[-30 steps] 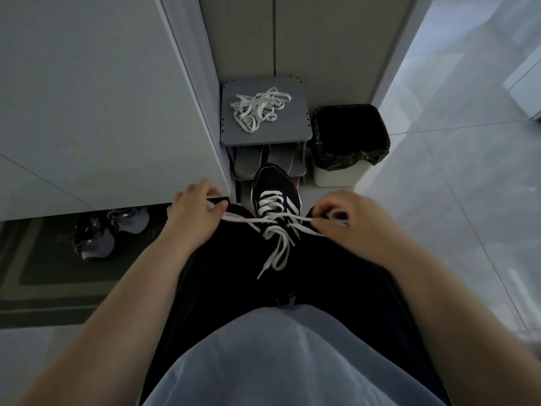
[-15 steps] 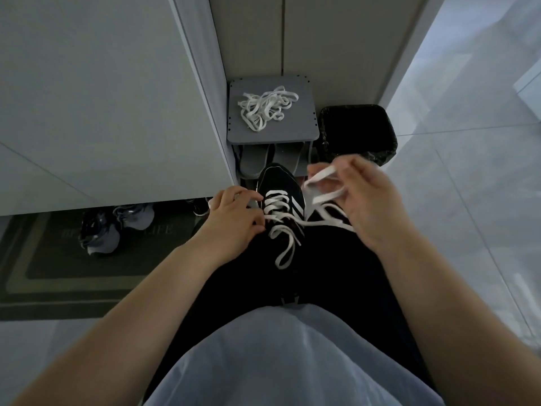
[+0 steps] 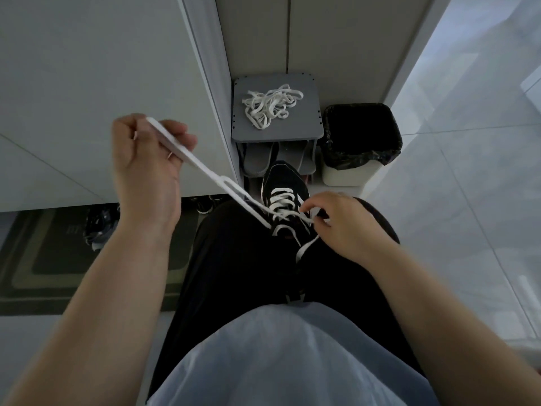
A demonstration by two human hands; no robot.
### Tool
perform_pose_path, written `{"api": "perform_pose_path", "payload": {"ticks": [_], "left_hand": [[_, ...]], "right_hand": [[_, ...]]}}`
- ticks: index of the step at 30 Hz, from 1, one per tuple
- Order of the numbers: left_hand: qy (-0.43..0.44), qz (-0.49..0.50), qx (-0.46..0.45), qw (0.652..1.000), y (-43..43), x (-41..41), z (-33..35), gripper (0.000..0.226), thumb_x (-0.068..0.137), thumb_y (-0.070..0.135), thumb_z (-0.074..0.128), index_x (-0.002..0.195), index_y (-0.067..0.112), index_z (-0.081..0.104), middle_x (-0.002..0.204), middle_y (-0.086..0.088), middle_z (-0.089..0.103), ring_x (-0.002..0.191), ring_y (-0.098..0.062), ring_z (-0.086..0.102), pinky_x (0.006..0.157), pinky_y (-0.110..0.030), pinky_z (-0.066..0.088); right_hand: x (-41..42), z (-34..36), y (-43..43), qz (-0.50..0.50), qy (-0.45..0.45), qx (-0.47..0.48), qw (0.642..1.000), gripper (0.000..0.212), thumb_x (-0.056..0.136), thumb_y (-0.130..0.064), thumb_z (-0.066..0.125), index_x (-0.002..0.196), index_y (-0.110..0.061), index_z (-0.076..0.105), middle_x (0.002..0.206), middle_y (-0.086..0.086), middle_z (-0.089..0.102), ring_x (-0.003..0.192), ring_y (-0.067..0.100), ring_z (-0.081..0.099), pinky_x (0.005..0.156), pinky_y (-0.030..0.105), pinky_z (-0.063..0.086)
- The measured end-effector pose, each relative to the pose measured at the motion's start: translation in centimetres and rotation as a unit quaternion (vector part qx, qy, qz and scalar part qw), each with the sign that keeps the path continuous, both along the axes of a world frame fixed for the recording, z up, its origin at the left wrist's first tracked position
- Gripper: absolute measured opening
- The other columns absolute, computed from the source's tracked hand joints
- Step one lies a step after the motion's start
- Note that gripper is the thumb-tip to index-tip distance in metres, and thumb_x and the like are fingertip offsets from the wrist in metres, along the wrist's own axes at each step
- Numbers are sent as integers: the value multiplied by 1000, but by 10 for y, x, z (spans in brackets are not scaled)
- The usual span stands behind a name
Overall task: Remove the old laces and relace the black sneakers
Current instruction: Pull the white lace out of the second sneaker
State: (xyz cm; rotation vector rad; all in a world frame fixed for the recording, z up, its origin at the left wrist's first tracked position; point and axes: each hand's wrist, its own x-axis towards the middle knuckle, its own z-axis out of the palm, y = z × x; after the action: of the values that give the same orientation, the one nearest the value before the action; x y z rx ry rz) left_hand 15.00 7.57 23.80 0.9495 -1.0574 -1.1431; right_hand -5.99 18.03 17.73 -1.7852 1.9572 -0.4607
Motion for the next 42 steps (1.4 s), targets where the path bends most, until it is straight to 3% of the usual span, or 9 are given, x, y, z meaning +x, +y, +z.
{"api": "perform_pose_path", "payload": {"ticks": [3, 5, 9, 11, 20, 24, 29, 33, 42], "left_hand": [[-2, -13, 1, 1000, -3, -3, -2, 21, 96, 6, 32, 83, 19, 42, 63, 7, 51, 54, -8, 40, 56, -20, 38], [-188, -74, -43, 978, -2, -10, -13, 15, 88, 13, 41, 83, 27, 47, 70, 9, 52, 60, -3, 44, 60, -17, 38], [-631, -284, -125, 711, 15, -19, -59, 27, 87, 47, 46, 100, 31, 64, 110, 4, 50, 108, -9, 42, 98, -29, 32], [-720, -301, -104, 617, 25, -20, -77, 34, 88, 52, 47, 111, 31, 61, 124, 7, 42, 120, -15, 28, 101, -33, 21], [-373, -144, -46, 915, 4, -6, -49, 16, 91, 18, 49, 76, 23, 53, 95, 11, 58, 82, 2, 52, 73, -9, 38], [-394, -234, -24, 889, 9, -11, -40, 15, 84, 12, 54, 71, 18, 49, 93, 9, 63, 82, -1, 58, 74, -14, 43], [-511, -371, -27, 775, 18, -28, -63, 32, 82, 12, 52, 108, 30, 46, 107, 9, 55, 98, -7, 54, 85, -25, 45], [-560, -280, 7, 780, 18, -38, -75, 17, 95, 23, 42, 91, 19, 58, 86, 3, 62, 78, -13, 59, 69, -31, 45], [-594, -274, 98, 750, 19, -55, -74, 14, 89, 32, 59, 91, 18, 61, 82, 0, 66, 56, -12, 58, 65, -30, 49]], "right_hand": [[9, -5, 2, 24, 18, -8, 1000, 22, 86, -31, 63, 107, -25, 64, 105, -8, 63, 100, 12, 54, 93, 21, 33], [10, -10, 4, 16, 31, 2, 999, 25, 83, -34, 66, 106, -24, 62, 100, -7, 63, 98, 14, 54, 89, 20, 31], [6, -15, 7, 1, 37, -14, 999, 23, 84, -30, 66, 104, -20, 59, 101, -4, 65, 101, 14, 55, 93, 20, 30], [4, -17, 9, 8, 34, -15, 999, 23, 84, -28, 66, 104, -20, 60, 100, -5, 65, 102, 14, 54, 93, 18, 28], [5, -18, 7, -16, -62, -58, 996, 15, 83, -19, 67, 98, -21, 66, 105, -9, 56, 98, 11, 53, 90, 30, 45], [7, -13, -8, -64, -34, -53, 996, 18, 91, -21, 57, 108, -18, 62, 102, -5, 60, 97, 15, 55, 84, 26, 41], [9, -8, -26, -43, 53, 81, 994, 25, 95, -34, 47, 105, -14, 59, 98, 4, 66, 92, 24, 60, 83, 33, 41], [11, -5, -24, -54, 24, 83, 995, 29, 94, -36, 50, 94, -10, 63, 88, 5, 64, 79, 22, 60, 66, 30, 45], [18, -19, -43, -24, 120, 155, 980, 39, 95, -50, 38, 87, -13, 49, 77, 1, 53, 80, 22, 53, 83, 35, 35]]}}
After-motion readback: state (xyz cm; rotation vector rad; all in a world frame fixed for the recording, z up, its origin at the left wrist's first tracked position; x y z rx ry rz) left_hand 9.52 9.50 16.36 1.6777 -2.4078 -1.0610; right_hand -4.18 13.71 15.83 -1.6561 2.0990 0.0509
